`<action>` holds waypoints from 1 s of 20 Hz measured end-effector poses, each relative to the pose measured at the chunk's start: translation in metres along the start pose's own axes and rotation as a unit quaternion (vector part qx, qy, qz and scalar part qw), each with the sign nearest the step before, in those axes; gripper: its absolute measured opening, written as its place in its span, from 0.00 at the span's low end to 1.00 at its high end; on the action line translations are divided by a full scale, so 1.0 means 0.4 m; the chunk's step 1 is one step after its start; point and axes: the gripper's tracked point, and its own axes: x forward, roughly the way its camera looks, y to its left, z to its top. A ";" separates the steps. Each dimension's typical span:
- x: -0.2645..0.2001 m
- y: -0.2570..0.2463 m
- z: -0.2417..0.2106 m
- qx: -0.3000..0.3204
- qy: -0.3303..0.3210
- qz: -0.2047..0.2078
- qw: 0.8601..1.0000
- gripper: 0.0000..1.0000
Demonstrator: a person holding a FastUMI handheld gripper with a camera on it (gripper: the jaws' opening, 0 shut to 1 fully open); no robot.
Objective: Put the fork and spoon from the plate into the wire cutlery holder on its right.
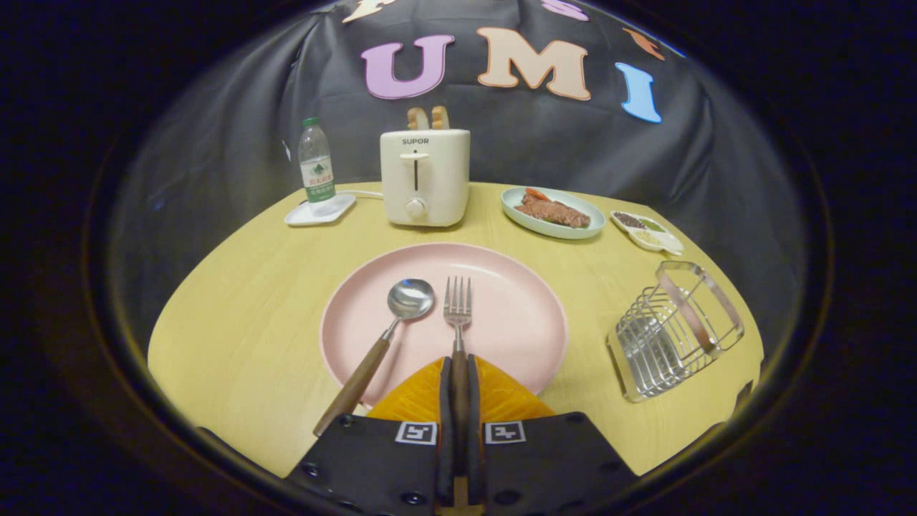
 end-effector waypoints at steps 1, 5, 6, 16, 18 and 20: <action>-0.011 -0.009 0.017 0.001 -0.006 -0.003 1.000 0.10; -0.076 -0.041 0.116 0.015 -0.026 0.003 1.000 0.10; -0.099 -0.054 0.150 0.020 -0.033 0.007 0.999 0.10; -0.311 -0.389 0.233 0.008 0.055 -0.028 0.998 0.10; -0.318 -0.431 0.186 0.004 0.108 -0.028 0.994 0.10; -0.312 -0.450 0.144 0.003 0.155 -0.018 0.988 0.10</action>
